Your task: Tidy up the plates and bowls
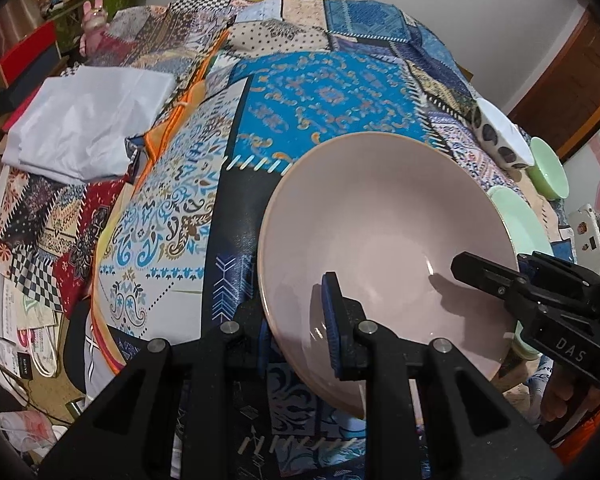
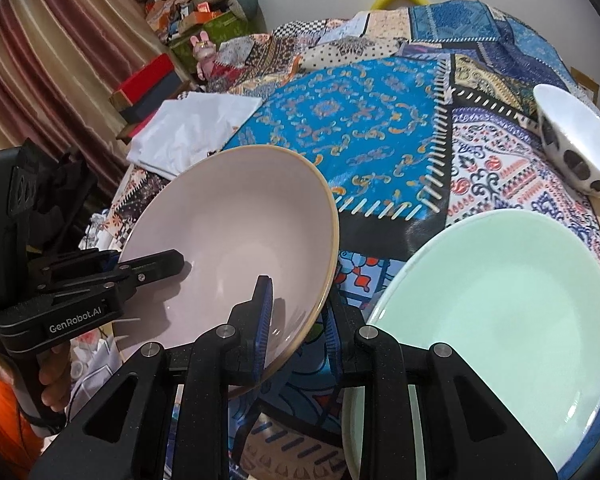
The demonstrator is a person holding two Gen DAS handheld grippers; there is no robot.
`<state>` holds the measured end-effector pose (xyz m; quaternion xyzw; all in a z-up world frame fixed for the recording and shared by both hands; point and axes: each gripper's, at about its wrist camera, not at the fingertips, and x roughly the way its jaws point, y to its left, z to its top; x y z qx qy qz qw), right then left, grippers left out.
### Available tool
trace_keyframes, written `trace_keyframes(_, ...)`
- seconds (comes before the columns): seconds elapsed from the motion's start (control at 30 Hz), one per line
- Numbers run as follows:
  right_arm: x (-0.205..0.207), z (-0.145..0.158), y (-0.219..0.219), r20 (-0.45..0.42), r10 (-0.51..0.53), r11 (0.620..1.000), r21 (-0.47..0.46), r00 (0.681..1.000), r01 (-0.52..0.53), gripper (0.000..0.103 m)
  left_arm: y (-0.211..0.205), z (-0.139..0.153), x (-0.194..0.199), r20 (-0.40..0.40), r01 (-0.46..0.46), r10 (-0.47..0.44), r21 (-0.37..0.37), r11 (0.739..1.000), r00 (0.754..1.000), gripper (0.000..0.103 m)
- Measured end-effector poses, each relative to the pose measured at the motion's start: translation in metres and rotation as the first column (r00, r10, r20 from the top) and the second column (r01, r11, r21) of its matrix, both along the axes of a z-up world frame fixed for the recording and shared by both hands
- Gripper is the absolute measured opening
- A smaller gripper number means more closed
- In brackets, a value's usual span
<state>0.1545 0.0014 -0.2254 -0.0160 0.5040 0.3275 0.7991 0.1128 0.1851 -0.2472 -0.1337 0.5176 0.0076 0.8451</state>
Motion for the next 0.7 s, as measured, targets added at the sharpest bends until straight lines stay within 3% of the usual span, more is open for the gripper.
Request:
trace_keyframes(0.47, 0.004, -0.006, 0.004, -0.014, 0.024, 1.0, -0.013, 1.0, -0.024, 0.025, 0.002, -0.008, 0.002, 0.01, -0.005, 0.005, 0.014, 1.0, 1.0, 0.022)
trace_keyframes(0.7, 0.002, 0.004, -0.003, 0.018, 0.02, 1.0, -0.012, 1.0, -0.02, 0.025, 0.008, -0.003, -0.002, 0.003, -0.052, 0.051, 0.016, 0.999, 0.999, 0.023)
